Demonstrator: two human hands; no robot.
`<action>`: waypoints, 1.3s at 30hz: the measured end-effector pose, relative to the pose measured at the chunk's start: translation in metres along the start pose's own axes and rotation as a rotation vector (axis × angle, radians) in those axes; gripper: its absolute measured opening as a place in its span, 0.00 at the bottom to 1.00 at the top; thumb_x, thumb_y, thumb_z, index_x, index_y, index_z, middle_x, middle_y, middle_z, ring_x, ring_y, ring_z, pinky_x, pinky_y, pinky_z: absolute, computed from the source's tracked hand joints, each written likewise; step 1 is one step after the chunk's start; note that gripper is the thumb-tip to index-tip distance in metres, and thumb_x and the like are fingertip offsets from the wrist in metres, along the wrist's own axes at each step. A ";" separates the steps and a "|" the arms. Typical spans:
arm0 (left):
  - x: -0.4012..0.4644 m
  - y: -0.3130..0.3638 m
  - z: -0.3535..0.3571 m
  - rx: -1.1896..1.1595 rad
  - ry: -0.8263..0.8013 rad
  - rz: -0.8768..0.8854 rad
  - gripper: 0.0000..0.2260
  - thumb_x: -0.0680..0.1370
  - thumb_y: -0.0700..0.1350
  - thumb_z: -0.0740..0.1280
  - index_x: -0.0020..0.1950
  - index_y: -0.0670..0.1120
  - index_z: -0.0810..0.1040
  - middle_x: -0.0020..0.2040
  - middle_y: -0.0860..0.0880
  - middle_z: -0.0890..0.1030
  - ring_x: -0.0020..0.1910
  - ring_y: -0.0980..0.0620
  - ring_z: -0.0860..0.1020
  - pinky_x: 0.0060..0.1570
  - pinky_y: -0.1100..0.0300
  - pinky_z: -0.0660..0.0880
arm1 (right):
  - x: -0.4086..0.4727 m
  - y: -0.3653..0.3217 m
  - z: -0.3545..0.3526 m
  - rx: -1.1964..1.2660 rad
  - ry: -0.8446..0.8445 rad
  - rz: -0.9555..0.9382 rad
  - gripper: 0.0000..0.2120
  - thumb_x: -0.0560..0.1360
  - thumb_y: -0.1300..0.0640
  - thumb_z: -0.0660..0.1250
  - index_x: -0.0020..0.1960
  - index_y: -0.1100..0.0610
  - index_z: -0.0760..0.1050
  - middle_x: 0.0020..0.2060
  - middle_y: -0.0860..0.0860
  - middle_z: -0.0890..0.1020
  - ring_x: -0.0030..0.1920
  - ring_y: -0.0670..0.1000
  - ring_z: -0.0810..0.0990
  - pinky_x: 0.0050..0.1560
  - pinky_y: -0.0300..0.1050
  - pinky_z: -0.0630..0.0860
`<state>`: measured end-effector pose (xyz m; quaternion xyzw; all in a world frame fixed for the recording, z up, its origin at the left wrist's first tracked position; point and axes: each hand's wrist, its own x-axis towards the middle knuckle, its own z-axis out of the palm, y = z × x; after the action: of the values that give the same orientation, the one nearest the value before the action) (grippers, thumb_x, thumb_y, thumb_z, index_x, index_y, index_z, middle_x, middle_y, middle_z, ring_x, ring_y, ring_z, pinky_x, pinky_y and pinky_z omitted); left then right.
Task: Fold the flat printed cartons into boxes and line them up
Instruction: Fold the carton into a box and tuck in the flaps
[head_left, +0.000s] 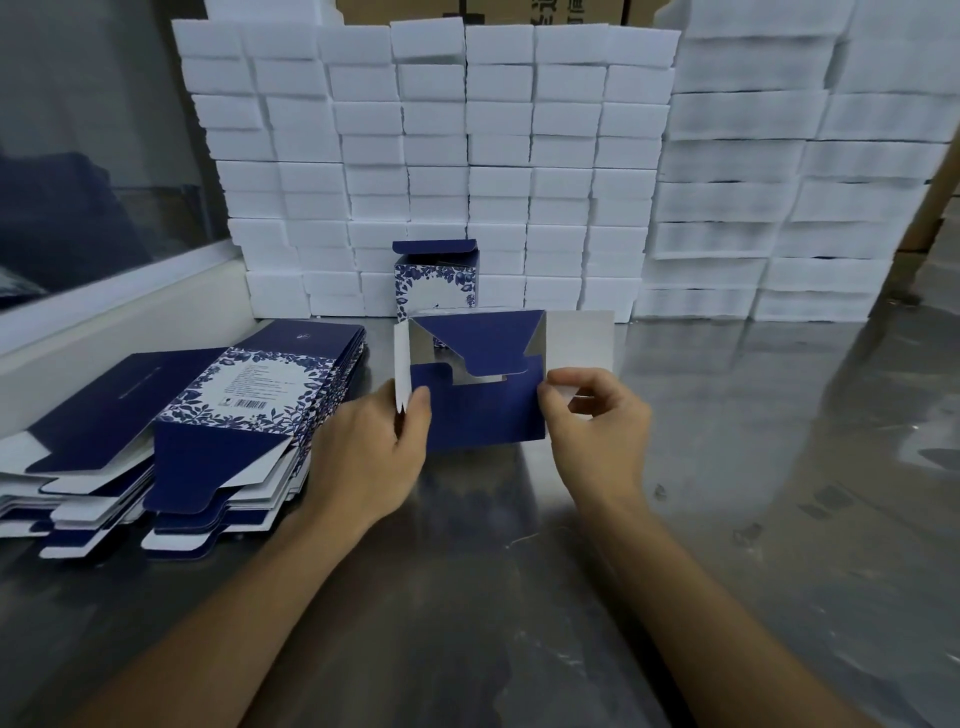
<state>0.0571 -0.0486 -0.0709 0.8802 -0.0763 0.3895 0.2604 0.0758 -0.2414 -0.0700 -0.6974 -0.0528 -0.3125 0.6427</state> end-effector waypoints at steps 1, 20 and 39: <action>0.000 -0.002 0.001 0.003 -0.020 -0.026 0.21 0.79 0.56 0.55 0.27 0.52 0.60 0.22 0.55 0.66 0.23 0.46 0.68 0.27 0.59 0.57 | 0.000 0.000 0.001 0.018 -0.003 0.000 0.14 0.74 0.64 0.72 0.40 0.45 0.81 0.34 0.37 0.82 0.38 0.38 0.80 0.37 0.30 0.75; -0.006 0.019 0.023 -0.728 -0.121 -0.503 0.20 0.83 0.45 0.59 0.33 0.43 0.80 0.29 0.47 0.82 0.29 0.52 0.81 0.27 0.60 0.75 | -0.024 0.000 0.020 -0.172 -0.445 0.000 0.19 0.82 0.52 0.64 0.38 0.63 0.80 0.32 0.57 0.80 0.35 0.54 0.78 0.41 0.52 0.75; -0.006 0.019 0.018 -0.732 -0.214 -0.465 0.23 0.83 0.45 0.58 0.29 0.41 0.75 0.27 0.46 0.80 0.28 0.51 0.79 0.27 0.62 0.73 | -0.007 0.006 0.010 -0.144 -0.243 0.073 0.21 0.82 0.52 0.62 0.37 0.65 0.76 0.26 0.46 0.74 0.27 0.42 0.69 0.31 0.40 0.68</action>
<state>0.0583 -0.0743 -0.0774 0.7591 -0.0357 0.1749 0.6260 0.0765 -0.2309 -0.0782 -0.7760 -0.0824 -0.2052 0.5907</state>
